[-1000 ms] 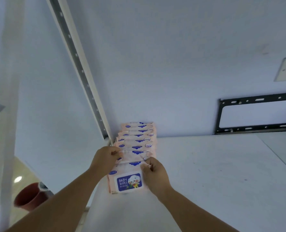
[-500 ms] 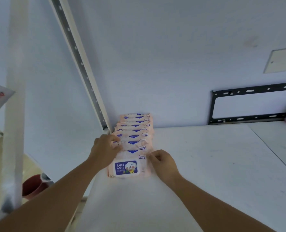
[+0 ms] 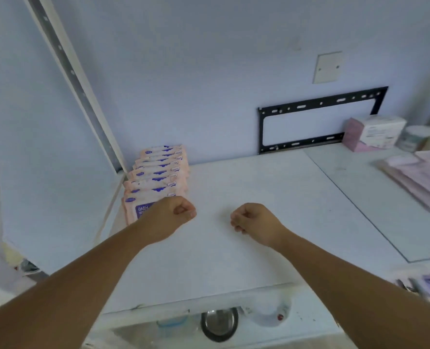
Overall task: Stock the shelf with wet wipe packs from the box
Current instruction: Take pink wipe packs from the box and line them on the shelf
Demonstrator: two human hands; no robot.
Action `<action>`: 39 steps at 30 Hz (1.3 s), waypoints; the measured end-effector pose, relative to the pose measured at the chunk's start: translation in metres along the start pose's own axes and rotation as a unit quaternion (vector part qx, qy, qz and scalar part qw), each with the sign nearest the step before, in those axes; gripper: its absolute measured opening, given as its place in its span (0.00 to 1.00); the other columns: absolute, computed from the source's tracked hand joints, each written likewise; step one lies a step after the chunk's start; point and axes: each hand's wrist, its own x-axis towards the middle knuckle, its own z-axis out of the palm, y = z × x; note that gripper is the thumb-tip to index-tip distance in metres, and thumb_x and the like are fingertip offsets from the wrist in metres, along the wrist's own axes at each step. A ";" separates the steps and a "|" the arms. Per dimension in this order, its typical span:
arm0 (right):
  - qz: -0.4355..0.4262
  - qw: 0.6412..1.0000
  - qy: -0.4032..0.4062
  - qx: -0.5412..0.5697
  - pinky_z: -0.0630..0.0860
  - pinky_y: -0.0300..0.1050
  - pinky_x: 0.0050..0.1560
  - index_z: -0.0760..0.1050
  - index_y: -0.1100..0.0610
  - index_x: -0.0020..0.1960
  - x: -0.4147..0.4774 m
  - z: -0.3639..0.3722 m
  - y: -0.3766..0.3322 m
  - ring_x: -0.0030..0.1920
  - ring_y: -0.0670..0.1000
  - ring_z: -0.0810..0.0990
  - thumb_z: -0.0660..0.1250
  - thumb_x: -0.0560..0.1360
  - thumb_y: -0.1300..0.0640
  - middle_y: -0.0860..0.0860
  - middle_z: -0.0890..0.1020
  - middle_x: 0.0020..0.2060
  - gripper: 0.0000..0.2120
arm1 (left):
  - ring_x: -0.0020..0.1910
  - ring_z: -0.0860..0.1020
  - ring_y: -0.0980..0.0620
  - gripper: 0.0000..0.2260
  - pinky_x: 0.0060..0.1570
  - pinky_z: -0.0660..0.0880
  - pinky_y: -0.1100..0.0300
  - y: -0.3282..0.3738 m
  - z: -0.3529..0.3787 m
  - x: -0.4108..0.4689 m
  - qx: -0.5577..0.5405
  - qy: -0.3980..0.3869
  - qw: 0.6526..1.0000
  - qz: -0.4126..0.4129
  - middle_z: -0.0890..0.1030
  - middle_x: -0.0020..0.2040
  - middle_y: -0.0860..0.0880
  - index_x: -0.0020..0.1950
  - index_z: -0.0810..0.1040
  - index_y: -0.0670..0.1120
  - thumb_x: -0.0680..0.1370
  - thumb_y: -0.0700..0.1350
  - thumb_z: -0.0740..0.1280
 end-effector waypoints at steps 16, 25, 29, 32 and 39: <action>0.127 0.980 0.155 -0.010 0.82 0.56 0.54 0.79 0.66 0.52 -0.294 -0.096 0.090 0.47 0.61 0.86 0.66 0.80 0.60 0.60 0.87 0.44 0.08 | 0.39 0.84 0.58 0.01 0.51 0.80 0.55 0.078 0.149 -0.117 -0.040 -0.186 0.976 0.104 0.86 0.41 0.56 0.47 0.82 0.53 0.77 0.49 0.71; 0.192 0.969 0.150 -0.044 0.82 0.57 0.54 0.79 0.60 0.50 -0.377 -0.178 0.192 0.45 0.57 0.86 0.68 0.79 0.59 0.55 0.87 0.42 0.04 | 0.44 0.84 0.53 0.02 0.35 0.75 0.68 0.131 0.270 -0.162 -0.006 -0.234 0.970 0.062 0.85 0.43 0.53 0.49 0.82 0.50 0.79 0.46 0.70; 0.239 0.960 0.134 -0.058 0.83 0.58 0.53 0.81 0.55 0.45 -0.419 -0.227 0.258 0.45 0.57 0.86 0.70 0.77 0.58 0.53 0.87 0.39 0.03 | 0.44 0.84 0.54 0.03 0.54 0.81 0.50 0.158 0.346 -0.170 0.016 -0.268 0.963 0.027 0.86 0.44 0.54 0.49 0.82 0.52 0.78 0.49 0.70; 0.280 0.952 0.108 -0.064 0.83 0.58 0.51 0.82 0.53 0.43 -0.450 -0.260 0.306 0.42 0.55 0.85 0.71 0.75 0.56 0.51 0.87 0.38 0.03 | 0.46 0.83 0.55 0.03 0.55 0.80 0.47 0.171 0.404 -0.181 0.043 -0.292 0.956 0.007 0.85 0.45 0.56 0.47 0.82 0.57 0.76 0.54 0.71; 0.354 0.932 0.053 -0.063 0.82 0.54 0.49 0.83 0.54 0.44 -0.475 -0.295 0.382 0.43 0.54 0.85 0.71 0.73 0.53 0.51 0.87 0.38 0.04 | 0.47 0.82 0.55 0.02 0.56 0.79 0.50 0.180 0.503 -0.214 0.061 -0.348 0.934 -0.050 0.84 0.46 0.55 0.48 0.82 0.54 0.77 0.51 0.71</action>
